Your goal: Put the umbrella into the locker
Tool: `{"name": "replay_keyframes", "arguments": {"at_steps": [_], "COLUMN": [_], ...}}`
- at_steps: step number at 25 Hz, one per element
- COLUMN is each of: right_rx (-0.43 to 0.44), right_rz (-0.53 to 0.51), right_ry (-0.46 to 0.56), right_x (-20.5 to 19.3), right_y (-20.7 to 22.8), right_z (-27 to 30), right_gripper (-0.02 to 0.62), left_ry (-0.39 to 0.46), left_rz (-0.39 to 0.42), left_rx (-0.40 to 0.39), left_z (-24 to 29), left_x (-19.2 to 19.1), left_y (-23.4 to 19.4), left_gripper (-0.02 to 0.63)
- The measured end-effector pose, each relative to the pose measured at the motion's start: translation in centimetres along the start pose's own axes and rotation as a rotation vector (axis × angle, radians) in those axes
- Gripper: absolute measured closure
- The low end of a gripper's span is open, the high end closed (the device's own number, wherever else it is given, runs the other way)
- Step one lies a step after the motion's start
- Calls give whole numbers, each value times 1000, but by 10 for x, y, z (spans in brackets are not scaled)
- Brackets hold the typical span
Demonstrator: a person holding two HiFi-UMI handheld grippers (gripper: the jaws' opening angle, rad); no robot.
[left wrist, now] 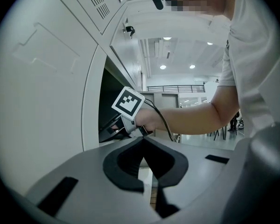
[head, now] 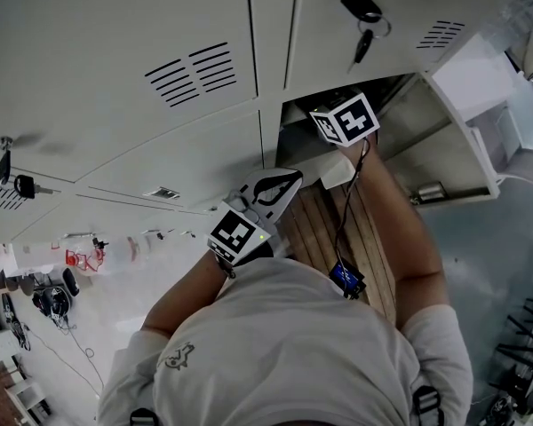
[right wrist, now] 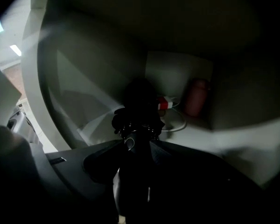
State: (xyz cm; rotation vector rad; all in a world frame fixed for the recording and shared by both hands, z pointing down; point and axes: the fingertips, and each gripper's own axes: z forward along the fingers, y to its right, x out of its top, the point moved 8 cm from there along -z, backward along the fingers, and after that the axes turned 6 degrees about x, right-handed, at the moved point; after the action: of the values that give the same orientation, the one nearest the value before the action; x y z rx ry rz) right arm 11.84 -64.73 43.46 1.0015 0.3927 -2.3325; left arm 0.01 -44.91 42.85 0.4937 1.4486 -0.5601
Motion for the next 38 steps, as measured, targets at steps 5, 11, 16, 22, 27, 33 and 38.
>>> {"name": "replay_keyframes", "arguments": {"at_steps": [5,11,16,22,27,33,38], "right_rx": [-12,-44,-37,-60,-77,-73,-71], "right_rz": [29,51,105,90,108,144,113], "right_ry": [30,136,224,336,439,560,585], "right_x": [-10,-21,-29,-52,-80,-111,-117], "right_y": [-2,-22,-31,-69,-105,-149,-174], "right_z": [-15,-56,-73,-130,-172,-215,-237], "right_gripper": [405,403,411,502,541,549,551], "left_ry": [3,25,35,77,107,114,117], "left_rz": [-7,-1,-8,66,86,91,86], "left_rx": [2,0,7,12,35,29,31], "left_z": [-4,-10,-12,-27,-38,-49,-56], "left_x": [0,8,9,16,22,30,38], "left_y": [6,28,29,57,76,104,122], "left_gripper": [595,595,595,595,595,595,595]}}
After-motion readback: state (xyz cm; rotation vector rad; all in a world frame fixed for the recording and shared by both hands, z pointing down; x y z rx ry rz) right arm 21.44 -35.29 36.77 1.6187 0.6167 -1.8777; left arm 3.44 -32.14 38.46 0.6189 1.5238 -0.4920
